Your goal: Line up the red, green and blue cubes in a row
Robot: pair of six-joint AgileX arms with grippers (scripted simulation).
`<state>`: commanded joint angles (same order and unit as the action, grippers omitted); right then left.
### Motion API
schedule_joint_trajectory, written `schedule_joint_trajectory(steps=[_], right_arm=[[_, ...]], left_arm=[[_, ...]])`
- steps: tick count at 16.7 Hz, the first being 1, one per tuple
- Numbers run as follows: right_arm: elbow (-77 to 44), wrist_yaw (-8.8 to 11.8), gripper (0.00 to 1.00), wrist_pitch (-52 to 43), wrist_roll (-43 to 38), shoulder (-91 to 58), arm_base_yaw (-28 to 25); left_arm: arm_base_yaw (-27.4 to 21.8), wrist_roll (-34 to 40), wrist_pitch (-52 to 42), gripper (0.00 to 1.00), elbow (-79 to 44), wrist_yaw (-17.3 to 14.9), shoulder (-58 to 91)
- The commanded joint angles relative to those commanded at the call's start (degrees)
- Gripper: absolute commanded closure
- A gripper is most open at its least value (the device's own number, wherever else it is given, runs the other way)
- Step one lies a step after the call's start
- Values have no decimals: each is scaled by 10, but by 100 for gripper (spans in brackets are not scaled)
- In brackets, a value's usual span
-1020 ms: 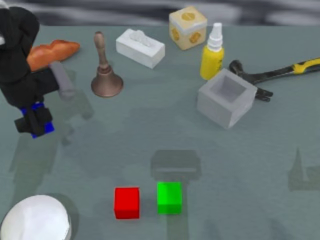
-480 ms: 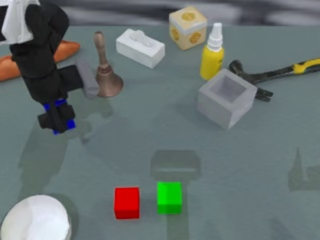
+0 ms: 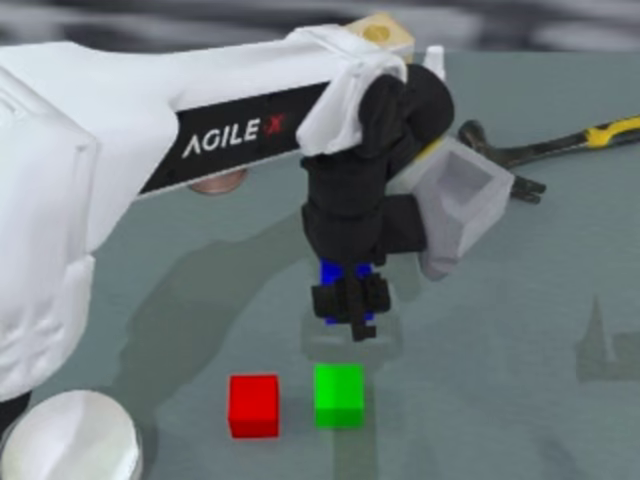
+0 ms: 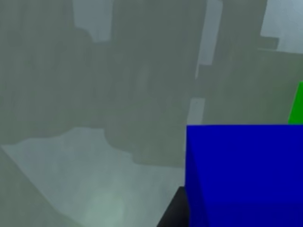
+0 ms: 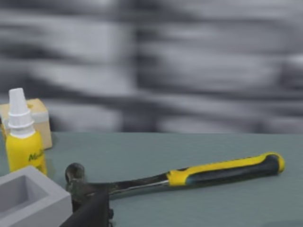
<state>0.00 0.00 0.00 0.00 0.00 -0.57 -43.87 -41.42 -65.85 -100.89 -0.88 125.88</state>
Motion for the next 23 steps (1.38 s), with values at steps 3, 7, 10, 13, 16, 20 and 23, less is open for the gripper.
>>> schedule_joint_trajectory(steps=[3,7,10,13,16,20,23], right_arm=[[0,0,0,0,0,0,0],[0,0,0,0,0,0,0],[0,0,0,0,0,0,0],[0,0,0,0,0,0,0],[0,0,0,0,0,0,0],[0,0,0,0,0,0,0],[0,0,0,0,0,0,0]], left_arm=[[-94,50,-18,100,-43,1,17],[-134,76,-25,100,-63,3,22],[-133,75,-24,100,-62,2,19],[-133,75,-1,100,-44,1,28],[-134,77,62,100,-7,1,50],[-136,77,105,100,20,2,69],[-136,77,105,100,20,2,69]])
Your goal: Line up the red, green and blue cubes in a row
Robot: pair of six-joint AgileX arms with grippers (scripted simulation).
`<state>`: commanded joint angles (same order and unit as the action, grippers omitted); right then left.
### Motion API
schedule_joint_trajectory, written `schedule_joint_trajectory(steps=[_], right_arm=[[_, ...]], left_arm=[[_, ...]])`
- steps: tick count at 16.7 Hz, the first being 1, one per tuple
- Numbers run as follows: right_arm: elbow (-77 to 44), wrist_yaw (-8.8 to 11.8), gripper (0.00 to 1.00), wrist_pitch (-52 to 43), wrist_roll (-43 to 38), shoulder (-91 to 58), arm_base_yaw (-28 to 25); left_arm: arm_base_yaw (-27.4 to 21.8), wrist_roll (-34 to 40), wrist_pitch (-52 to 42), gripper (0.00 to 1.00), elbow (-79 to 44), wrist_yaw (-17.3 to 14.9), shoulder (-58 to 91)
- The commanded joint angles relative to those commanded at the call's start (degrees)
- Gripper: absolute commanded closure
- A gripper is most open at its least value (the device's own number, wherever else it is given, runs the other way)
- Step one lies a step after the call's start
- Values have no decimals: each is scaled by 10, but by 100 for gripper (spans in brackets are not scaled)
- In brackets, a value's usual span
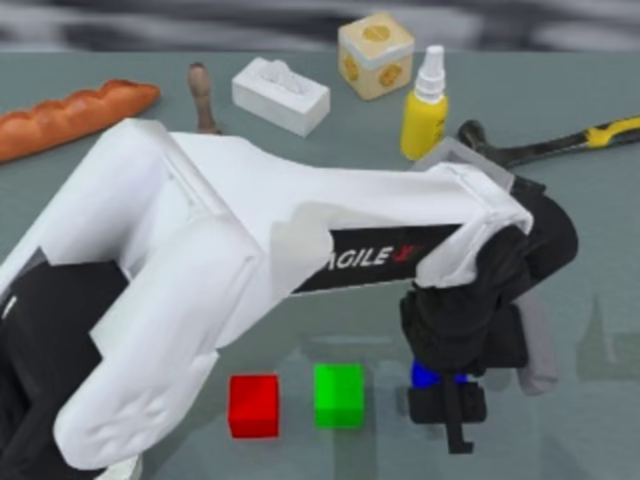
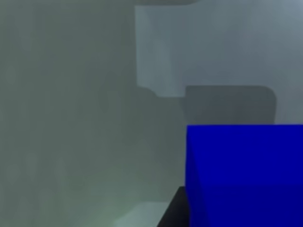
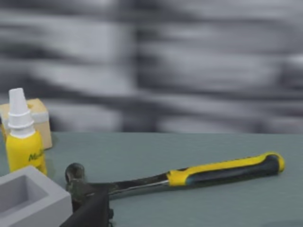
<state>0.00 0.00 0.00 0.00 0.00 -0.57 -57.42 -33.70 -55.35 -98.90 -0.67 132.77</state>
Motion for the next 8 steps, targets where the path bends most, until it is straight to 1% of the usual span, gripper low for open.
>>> schedule_joint_trajectory(steps=[8], right_arm=[[0,0,0,0,0,0,0]], left_arm=[[0,0,0,40,0,0,0]])
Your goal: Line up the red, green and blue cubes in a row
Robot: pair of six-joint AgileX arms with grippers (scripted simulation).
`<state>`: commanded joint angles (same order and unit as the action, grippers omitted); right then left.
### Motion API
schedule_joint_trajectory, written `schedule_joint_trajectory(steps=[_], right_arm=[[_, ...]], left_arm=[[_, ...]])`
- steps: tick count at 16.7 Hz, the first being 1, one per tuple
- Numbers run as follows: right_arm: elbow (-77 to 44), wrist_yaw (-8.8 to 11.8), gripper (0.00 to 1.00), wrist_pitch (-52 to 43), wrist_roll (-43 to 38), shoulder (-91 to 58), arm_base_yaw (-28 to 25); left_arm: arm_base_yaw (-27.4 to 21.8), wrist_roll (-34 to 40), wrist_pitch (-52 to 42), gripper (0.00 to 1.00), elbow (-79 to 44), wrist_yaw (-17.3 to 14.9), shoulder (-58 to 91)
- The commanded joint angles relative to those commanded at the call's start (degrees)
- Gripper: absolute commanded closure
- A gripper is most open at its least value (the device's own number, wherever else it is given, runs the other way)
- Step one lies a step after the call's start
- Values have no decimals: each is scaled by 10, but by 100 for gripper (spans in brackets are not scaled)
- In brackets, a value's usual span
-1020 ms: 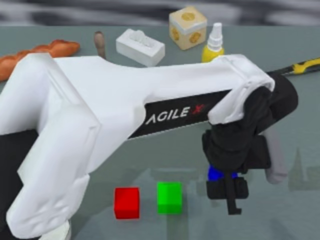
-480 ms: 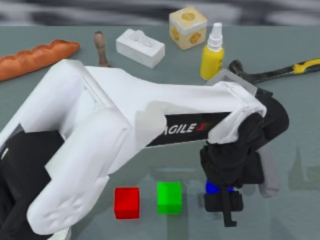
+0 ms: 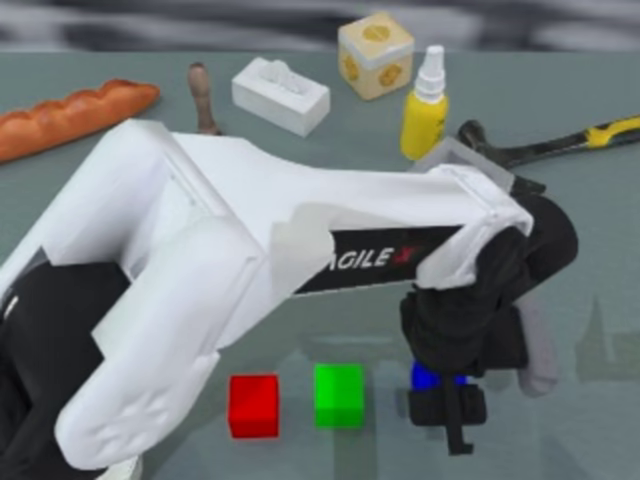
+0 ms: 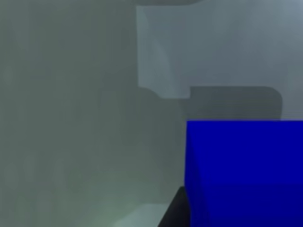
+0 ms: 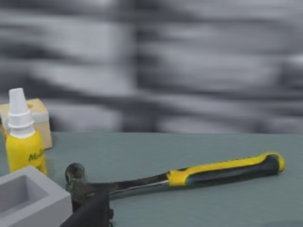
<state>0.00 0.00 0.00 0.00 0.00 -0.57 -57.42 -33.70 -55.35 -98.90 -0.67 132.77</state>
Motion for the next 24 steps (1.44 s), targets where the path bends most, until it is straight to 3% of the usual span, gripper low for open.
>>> schedule_joint_trajectory(steps=[5,6,15,24], right_arm=[[0,0,0,0,0,0,0],[0,0,0,0,0,0,0],[0,0,0,0,0,0,0],[0,0,0,0,0,0,0]], left_arm=[[0,0,0,2,0,0,0],[0,0,0,0,0,0,0],[1,0,-2,0,-2,0,-1],[13,1,-134,0,-92,0,-42]])
